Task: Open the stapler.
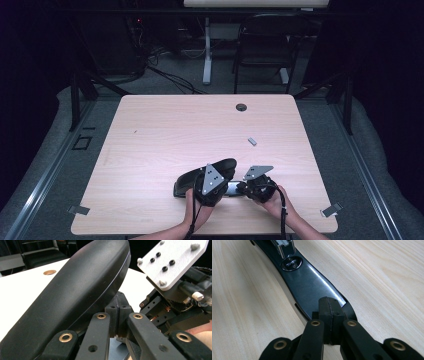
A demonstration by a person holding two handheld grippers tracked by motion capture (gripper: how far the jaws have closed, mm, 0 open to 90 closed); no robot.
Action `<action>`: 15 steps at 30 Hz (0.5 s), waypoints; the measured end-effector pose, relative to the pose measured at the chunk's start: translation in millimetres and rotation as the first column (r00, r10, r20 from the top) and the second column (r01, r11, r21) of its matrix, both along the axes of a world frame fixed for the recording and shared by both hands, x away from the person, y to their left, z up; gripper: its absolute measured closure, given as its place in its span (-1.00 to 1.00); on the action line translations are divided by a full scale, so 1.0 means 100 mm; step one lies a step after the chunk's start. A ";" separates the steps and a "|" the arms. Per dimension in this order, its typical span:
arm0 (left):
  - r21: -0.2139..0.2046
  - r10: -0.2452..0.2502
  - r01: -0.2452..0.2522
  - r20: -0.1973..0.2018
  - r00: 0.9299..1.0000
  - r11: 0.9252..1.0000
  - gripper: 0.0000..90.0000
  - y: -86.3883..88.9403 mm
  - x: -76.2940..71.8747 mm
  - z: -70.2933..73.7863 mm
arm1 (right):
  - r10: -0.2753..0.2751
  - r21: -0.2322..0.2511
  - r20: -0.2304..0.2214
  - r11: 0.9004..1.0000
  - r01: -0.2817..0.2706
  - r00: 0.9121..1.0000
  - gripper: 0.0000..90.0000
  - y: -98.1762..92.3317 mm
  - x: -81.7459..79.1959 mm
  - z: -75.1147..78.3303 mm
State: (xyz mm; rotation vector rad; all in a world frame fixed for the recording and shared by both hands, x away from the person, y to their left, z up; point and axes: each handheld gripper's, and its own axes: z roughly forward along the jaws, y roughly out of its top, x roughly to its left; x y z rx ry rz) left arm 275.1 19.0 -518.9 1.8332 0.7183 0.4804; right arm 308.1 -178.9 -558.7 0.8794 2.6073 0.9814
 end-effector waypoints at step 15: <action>-0.014 0.000 0.000 0.002 1.000 1.000 1.00 0.13 0.00 0.14 | -0.002 0.001 -0.004 1.000 0.002 1.000 1.00 0.00 0.00 0.00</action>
